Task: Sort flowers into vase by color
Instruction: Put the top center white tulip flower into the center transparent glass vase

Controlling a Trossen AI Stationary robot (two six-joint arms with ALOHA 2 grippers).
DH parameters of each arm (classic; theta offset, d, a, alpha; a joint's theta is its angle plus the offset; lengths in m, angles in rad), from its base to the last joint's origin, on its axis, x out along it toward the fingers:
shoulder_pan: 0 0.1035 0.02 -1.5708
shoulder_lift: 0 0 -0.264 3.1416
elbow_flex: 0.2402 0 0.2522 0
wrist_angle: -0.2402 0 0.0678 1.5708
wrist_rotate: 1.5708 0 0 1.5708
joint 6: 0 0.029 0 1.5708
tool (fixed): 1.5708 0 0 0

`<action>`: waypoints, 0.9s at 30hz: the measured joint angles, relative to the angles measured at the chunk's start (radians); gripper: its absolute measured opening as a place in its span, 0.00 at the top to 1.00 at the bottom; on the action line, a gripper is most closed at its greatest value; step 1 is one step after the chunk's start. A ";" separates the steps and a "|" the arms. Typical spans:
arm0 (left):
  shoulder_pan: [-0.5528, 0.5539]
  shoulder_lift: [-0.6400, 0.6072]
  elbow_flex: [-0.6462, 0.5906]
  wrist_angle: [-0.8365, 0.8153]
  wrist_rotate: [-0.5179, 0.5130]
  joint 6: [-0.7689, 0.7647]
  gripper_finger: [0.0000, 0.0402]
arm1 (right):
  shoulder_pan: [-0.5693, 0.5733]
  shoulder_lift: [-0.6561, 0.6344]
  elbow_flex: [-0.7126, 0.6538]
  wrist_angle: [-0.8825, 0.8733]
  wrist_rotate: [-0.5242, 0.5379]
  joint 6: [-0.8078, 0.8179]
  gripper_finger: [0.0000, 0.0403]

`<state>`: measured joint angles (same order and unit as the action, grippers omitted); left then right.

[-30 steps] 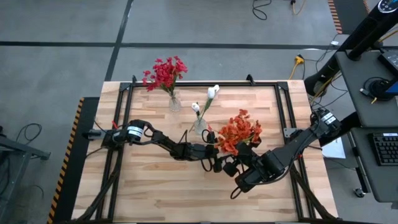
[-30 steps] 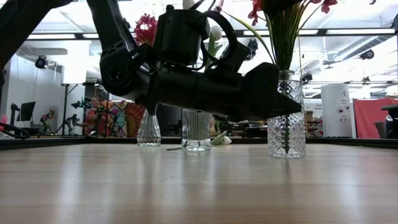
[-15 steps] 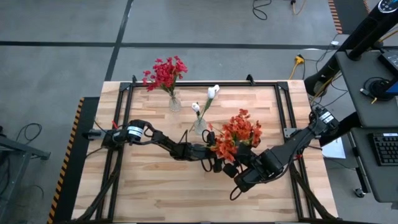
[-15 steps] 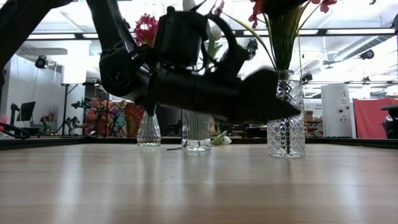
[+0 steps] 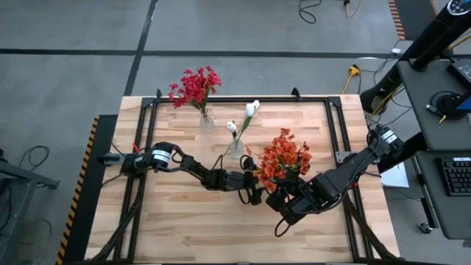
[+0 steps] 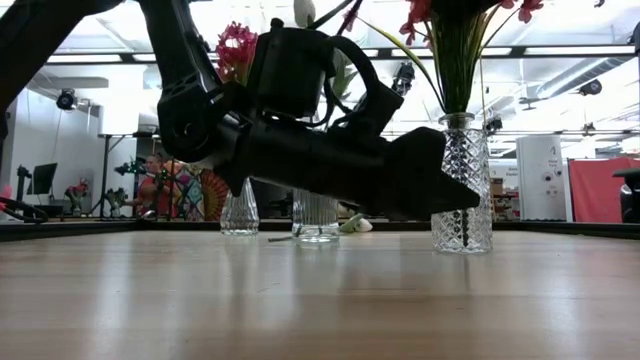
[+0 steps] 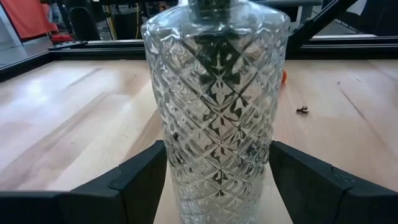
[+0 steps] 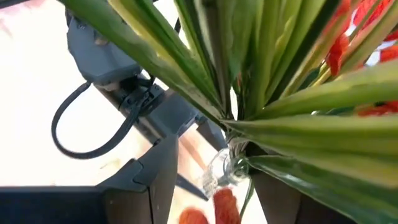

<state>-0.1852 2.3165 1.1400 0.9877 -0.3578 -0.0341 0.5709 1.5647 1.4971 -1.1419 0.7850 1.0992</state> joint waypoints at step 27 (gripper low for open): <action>0.000 -0.010 0.003 -0.012 -0.027 -0.009 0.32 | 0.001 -0.103 0.002 -0.005 -0.142 0.007 0.56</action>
<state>-0.1852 2.3061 1.1426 0.9760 -0.3847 -0.0433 0.5716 1.4613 1.4986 -1.1473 0.6430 1.1061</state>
